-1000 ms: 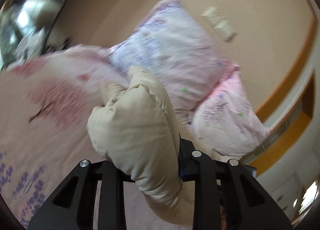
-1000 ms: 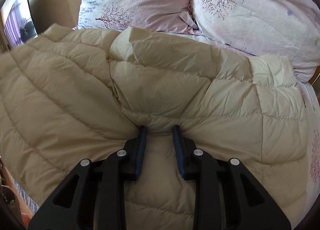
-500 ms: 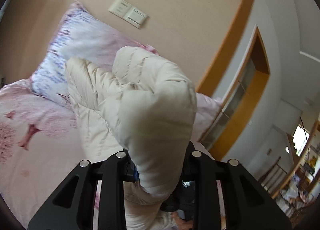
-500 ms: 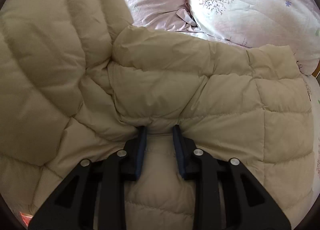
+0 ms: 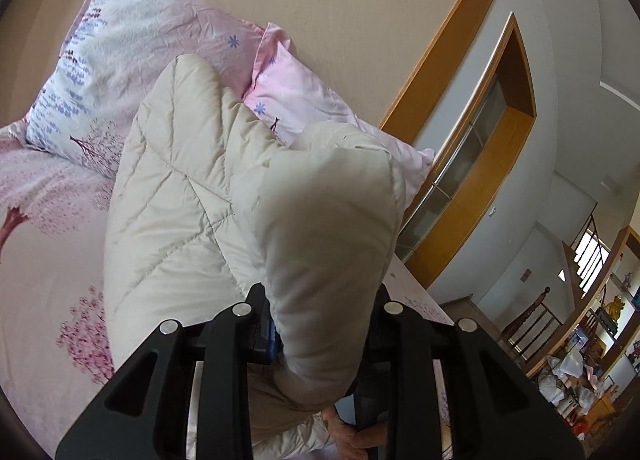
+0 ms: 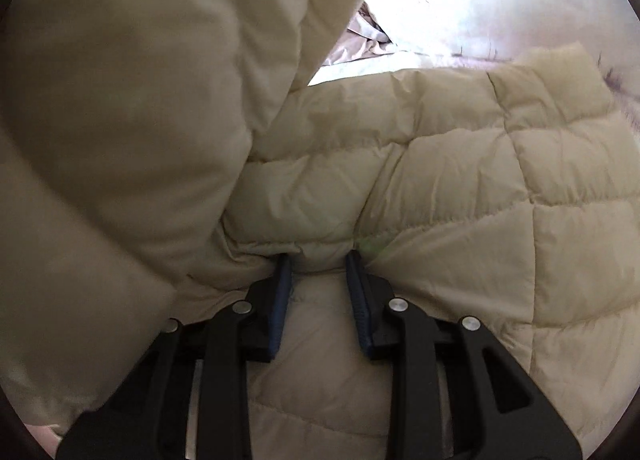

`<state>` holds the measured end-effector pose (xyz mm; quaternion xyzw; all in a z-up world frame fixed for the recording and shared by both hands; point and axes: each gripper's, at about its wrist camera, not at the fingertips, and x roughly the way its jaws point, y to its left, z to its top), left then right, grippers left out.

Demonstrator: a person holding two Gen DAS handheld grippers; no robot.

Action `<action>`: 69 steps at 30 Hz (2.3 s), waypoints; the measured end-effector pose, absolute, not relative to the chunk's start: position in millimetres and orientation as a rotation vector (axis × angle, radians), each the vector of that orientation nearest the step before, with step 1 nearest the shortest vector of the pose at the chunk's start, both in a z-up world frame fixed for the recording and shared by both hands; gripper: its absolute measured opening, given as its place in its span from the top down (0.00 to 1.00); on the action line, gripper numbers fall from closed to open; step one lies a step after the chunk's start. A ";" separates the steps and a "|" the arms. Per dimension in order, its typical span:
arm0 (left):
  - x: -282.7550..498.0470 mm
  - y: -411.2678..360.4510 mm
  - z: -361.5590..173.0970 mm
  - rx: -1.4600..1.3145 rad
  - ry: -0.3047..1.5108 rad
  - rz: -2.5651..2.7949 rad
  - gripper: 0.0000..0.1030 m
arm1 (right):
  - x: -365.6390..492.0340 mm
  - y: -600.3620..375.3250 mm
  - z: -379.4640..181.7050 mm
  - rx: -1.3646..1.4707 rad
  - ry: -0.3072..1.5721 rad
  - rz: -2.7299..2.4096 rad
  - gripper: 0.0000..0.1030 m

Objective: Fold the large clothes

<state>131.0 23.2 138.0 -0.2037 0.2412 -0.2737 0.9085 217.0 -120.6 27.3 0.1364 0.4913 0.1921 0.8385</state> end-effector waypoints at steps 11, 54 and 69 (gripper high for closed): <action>130.0 -6.0 128.5 -0.332 0.515 -0.592 0.74 | 207.8 -201.5 39.4 0.558 1.015 0.356 0.72; 75.5 -159.8 54.1 0.441 0.585 -0.741 0.28 | 199.6 -296.2 99.7 0.553 0.840 0.416 0.37; 95.6 -52.3 148.3 0.086 0.557 -0.765 0.26 | 203.4 -285.5 89.4 0.578 0.866 0.471 0.88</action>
